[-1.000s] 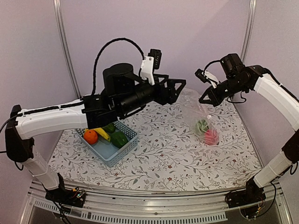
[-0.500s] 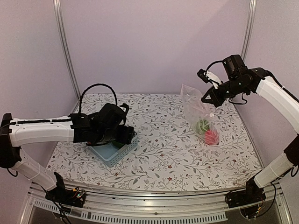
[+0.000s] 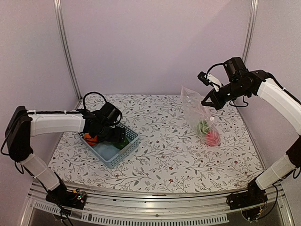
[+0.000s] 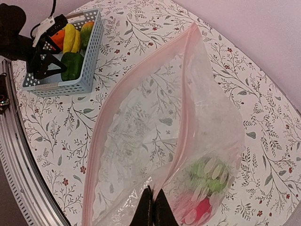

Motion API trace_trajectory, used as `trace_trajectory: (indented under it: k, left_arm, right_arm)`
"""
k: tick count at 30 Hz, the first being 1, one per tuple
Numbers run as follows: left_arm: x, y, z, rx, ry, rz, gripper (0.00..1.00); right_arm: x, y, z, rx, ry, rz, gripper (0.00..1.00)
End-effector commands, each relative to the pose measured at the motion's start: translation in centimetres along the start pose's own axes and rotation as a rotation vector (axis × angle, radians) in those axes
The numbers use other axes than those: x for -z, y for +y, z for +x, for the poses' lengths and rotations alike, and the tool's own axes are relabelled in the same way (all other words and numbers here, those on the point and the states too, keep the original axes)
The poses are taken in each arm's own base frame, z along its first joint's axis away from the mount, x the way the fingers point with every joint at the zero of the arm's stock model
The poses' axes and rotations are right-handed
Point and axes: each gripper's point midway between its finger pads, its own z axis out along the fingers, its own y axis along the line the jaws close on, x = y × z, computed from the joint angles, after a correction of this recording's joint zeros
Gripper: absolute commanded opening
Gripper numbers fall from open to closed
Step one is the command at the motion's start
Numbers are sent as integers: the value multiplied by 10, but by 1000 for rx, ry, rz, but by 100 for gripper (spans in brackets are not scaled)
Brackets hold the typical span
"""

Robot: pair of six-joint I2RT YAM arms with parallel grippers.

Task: Place the food in the zip-top bag and seal the zipper
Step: Pick up the fake fruit from the bin, then place the fake fruit in the zipper food storage bag.

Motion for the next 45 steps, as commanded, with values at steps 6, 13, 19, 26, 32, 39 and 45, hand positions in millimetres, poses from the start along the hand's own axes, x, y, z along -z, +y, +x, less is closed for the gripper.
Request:
trace_trajectory:
  k: [6, 13, 19, 26, 32, 39, 45]
  left_arm:
    - [-47, -22, -6, 50, 90, 22, 100]
    - [-60, -20, -15, 8, 74, -24, 82]
    - [-37, -18, -27, -35, 61, -22, 61]
    - [50, -34, -74, -41, -148, 85, 55]
    - [142, -85, -114, -171, -511, 317, 54]
    - [245, -182, -120, -331, -907, 669, 48]
    - [274, -251, -113, -455, -1005, 793, 49]
  right_arm:
    - [3, 9, 6, 4, -11, -41, 0]
    - [3, 12, 8, 5, -8, -48, 0]
    - [3, 12, 8, 3, -8, -51, 0]
    - [3, 13, 7, 5, -8, -59, 0]
    - [6, 17, 5, 20, -15, -77, 0]
    - [10, 35, 2, 55, -12, -129, 0]
    - [18, 60, 5, 103, 2, -201, 0]
